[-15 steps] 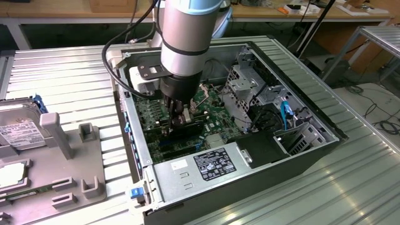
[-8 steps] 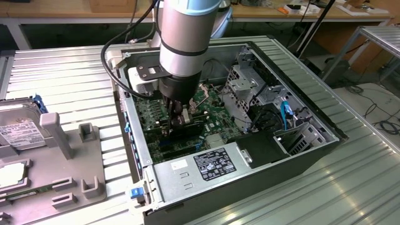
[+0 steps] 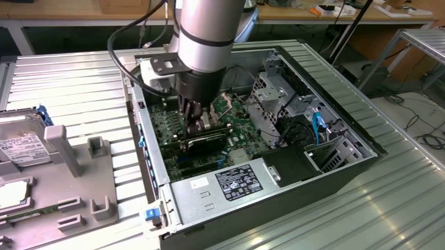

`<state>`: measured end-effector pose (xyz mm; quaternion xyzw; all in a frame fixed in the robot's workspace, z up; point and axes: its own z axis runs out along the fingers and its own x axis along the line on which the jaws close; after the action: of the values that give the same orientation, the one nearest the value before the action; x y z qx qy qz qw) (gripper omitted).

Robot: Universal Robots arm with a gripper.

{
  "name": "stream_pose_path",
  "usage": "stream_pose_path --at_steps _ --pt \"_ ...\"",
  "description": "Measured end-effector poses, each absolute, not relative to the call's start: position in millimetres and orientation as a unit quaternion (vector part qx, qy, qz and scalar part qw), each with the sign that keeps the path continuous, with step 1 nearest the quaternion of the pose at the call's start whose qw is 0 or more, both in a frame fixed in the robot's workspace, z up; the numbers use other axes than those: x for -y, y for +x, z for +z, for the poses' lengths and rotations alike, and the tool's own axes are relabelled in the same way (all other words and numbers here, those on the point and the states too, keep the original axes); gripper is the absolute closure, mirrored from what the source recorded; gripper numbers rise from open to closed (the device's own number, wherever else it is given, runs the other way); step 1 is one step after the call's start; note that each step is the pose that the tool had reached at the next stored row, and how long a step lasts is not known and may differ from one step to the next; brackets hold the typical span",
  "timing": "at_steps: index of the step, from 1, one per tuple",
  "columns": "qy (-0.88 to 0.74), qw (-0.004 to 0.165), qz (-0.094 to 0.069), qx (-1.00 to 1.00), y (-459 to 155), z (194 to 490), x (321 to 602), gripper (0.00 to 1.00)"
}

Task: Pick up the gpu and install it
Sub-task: 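Press down on the gpu until it lock into place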

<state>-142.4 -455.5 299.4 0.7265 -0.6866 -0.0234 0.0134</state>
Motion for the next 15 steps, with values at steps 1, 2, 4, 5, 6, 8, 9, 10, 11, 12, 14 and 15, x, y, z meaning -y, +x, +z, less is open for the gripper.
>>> stream_pose_path --at_steps 1,2,4,5,6,8,9,10,11,12,14,15 --pt "0.726 0.015 -0.025 0.687 -142.5 303.5 455.5 0.89" --pt "0.726 0.016 -0.026 0.687 -142.5 307.1 455.5 0.89" --pt "0.726 0.018 -0.028 0.687 -142.5 313.5 455.5 0.89" --pt "0.726 0.018 -0.028 0.687 -142.5 313.5 455.5 0.89" --pt "0.726 0.018 -0.028 0.686 -141.5 313.5 455.5 0.89" --pt "0.727 0.018 -0.029 0.686 -126.2 313.5 455.5 0.89" --pt "0.727 0.018 -0.029 0.686 -117.4 313.5 455.5 0.89" --pt "0.727 0.019 -0.029 0.686 -106.5 313.5 455.5 0.89" --pt "0.727 0.019 -0.029 0.686 -103.8 313.5 455.5 0.89" --pt "0.727 0.019 -0.029 0.686 -103.1 313.5 455.6 0.89" --pt "0.727 0.019 -0.029 0.686 -103.1 313.5 455.6 0.89" --pt "0.727 0.019 -0.029 0.686 -103.1 313.5 455.5 0.89"
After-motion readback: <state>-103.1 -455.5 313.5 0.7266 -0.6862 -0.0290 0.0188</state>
